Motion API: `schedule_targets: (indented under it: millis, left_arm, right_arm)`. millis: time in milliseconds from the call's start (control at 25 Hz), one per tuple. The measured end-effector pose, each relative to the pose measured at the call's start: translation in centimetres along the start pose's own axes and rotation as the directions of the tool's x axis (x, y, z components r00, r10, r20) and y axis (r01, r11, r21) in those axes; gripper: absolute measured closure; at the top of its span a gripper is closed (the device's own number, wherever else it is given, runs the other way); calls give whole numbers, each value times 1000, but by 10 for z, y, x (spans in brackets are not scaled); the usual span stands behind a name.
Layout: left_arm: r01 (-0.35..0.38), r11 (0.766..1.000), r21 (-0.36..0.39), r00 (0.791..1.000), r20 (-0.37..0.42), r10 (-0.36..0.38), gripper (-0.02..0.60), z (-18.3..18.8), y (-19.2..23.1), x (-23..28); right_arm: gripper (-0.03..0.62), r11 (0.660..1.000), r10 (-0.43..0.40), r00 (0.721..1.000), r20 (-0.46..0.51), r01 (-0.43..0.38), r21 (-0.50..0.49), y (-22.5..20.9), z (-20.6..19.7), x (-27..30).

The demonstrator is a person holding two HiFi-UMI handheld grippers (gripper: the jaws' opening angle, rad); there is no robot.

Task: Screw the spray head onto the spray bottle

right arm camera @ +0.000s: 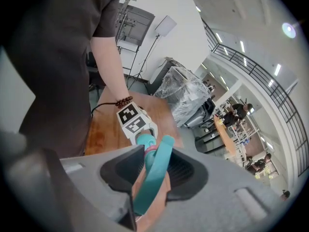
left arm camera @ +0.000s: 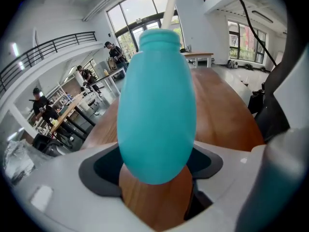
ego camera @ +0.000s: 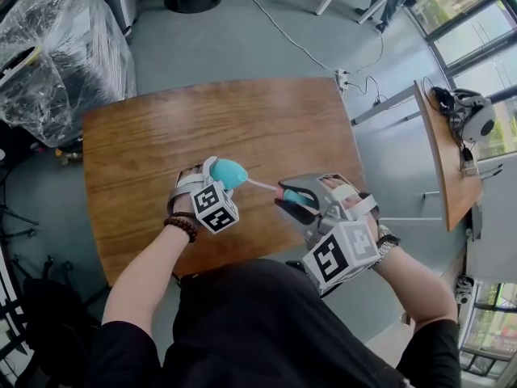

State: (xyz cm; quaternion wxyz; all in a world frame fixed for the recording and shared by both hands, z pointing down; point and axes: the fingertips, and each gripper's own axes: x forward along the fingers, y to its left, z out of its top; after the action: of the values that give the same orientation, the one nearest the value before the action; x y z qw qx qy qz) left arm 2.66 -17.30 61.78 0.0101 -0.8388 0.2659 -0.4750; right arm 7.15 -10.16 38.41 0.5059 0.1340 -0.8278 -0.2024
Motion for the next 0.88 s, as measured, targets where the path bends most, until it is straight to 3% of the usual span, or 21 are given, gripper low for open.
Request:
schedule_targets:
  millis: [280,880]
  left_arm:
    - [-8,999,52,999,-31,10,158,4,-5,-15]
    - [58,983,172,997,-50,-50,161,42,-37,-55]
  right_arm:
    - [470,999,15,1000,17,-15,-34,6,6,5]
    - [470,992,93,996,-8,-93,-90,34,-6,33]
